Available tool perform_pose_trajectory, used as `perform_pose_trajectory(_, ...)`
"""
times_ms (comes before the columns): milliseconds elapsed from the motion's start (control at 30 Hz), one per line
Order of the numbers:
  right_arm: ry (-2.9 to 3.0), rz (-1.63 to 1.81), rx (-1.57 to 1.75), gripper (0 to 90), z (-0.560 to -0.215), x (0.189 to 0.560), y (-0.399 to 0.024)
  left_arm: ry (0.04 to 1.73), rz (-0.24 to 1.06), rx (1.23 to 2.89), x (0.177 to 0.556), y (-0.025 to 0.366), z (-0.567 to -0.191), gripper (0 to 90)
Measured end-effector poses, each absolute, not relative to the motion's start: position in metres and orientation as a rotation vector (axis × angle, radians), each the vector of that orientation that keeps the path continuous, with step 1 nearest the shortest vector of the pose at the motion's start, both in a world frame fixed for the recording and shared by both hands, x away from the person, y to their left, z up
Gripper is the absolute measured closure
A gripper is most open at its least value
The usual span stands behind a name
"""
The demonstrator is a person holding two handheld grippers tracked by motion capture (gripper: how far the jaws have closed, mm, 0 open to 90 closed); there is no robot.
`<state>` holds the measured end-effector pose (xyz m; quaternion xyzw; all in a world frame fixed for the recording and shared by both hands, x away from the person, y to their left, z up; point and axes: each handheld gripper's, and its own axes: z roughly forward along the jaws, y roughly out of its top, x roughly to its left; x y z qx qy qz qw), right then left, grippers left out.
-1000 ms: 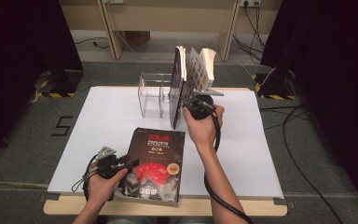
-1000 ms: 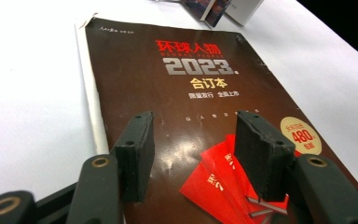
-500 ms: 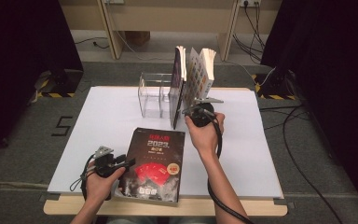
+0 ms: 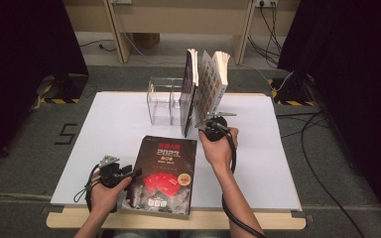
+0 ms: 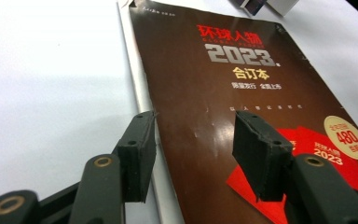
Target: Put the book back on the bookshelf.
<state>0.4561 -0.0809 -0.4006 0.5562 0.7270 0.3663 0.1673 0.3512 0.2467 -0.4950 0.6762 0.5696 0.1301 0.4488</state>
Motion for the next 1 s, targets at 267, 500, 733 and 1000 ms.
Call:
perform_pose_trajectory(267, 2.132, 0.978, 1.633, 75.9, -0.426, 0.462, -0.077, 1.439, 0.333, 1.671, 0.353, 0.251, -0.497, 50.5)
perform_pose_trajectory(500, 2.154, 0.944, 1.666, 75.2, -0.441, 0.466, -0.072, 1.462, 0.305, 1.67, 0.354, 0.253, -0.5, 52.1)
perform_pose_trajectory(733, 2.162, 0.919, 1.695, 73.4, -0.451, 0.473, -0.068, 1.473, 0.282, 1.67, 0.355, 0.254, -0.501, 53.0)
perform_pose_trajectory(1000, 2.161, 0.899, 1.716, 72.0, -0.463, 0.481, -0.064, 1.479, 0.26, 1.664, 0.355, 0.255, -0.501, 55.0)
